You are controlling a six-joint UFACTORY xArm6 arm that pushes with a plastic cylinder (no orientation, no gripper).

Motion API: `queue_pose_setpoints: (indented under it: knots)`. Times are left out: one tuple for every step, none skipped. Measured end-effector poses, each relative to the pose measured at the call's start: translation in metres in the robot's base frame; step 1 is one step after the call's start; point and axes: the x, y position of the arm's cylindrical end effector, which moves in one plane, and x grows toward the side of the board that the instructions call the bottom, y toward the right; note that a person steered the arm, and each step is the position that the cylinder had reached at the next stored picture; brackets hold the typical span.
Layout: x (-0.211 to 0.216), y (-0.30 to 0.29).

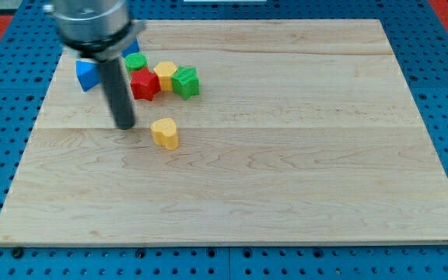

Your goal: Place the yellow heart diagonally to blue triangle

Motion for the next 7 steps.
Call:
queue_pose_setpoints:
  knots:
    - [0.017,0.067]
    - [-0.012,0.153]
    - [0.007,0.247]
    - [0.049,0.269]
    - [0.018,0.181]
    - [-0.01,0.189]
    - [-0.034,0.177]
